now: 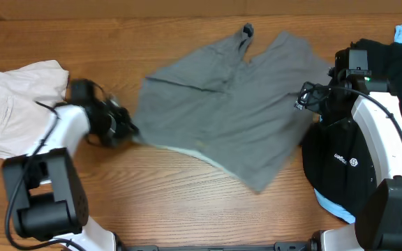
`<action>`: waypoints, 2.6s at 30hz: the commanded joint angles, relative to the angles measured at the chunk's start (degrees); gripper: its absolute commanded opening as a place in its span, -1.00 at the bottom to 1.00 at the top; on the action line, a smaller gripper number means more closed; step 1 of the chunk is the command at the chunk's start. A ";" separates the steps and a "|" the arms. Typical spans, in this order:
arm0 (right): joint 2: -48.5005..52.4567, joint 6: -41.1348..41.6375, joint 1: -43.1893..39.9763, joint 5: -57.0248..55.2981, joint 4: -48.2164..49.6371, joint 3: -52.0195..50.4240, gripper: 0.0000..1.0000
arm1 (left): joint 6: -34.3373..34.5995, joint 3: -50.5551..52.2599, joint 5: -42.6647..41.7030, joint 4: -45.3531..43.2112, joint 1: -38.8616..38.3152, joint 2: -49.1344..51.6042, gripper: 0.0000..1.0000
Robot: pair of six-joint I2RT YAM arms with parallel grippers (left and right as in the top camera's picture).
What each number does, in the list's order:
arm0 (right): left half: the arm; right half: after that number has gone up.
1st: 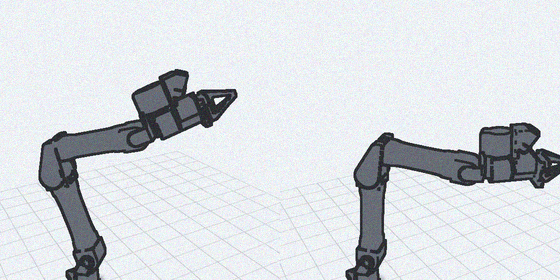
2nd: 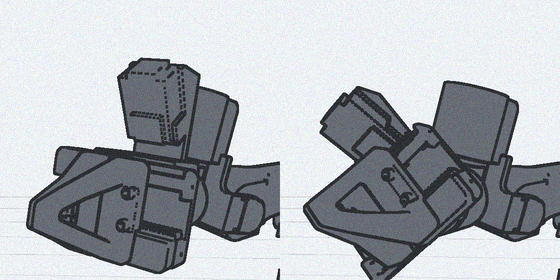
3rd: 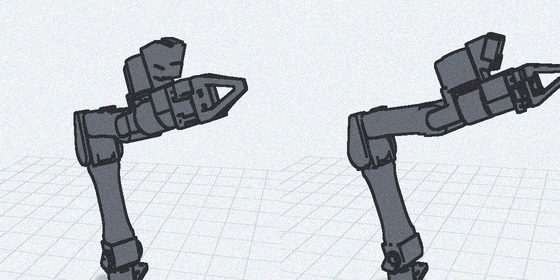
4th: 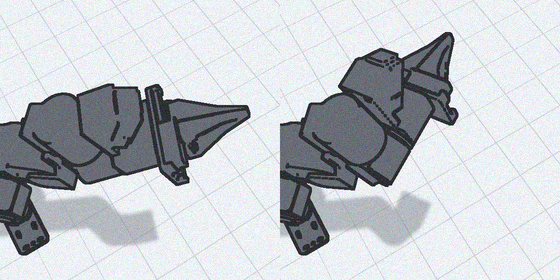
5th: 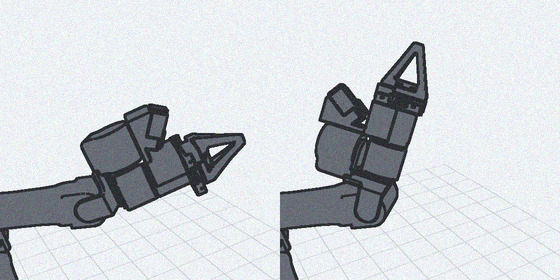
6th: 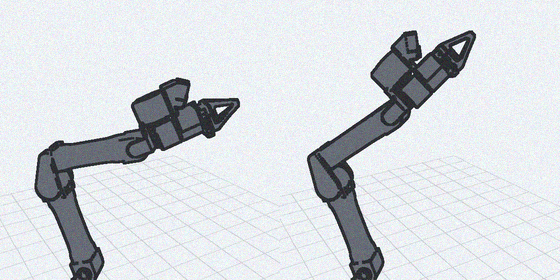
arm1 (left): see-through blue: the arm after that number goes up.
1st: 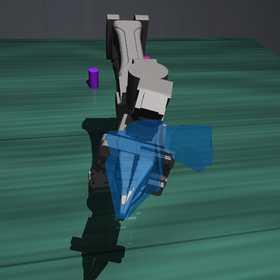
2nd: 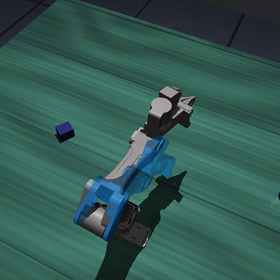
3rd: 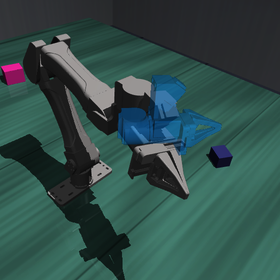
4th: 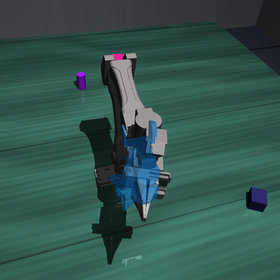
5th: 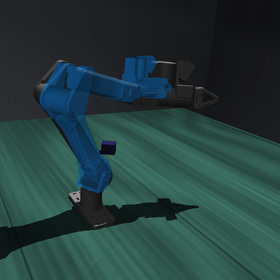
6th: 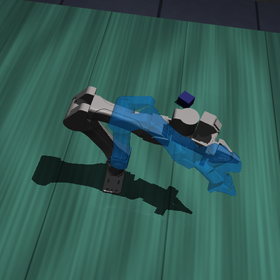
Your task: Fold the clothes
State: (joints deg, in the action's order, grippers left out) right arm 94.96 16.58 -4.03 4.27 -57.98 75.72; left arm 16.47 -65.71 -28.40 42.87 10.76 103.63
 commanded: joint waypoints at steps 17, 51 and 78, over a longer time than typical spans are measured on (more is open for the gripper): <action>-1.20 -2.01 0.22 3.32 -0.48 0.44 0.99 | -3.80 -27.65 6.80 26.47 -0.04 0.09 1.00; -0.96 -2.03 0.20 1.33 -2.38 0.42 1.00 | 10.49 10.16 -3.74 12.76 -31.80 0.09 1.00; -0.96 -2.03 0.22 1.40 -2.62 0.42 1.00 | 8.94 9.62 22.05 19.93 -8.57 -0.57 -0.92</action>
State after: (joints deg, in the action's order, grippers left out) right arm 94.96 14.94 -3.99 5.93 -60.69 75.72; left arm 26.59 -55.86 -18.79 62.08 -5.30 103.74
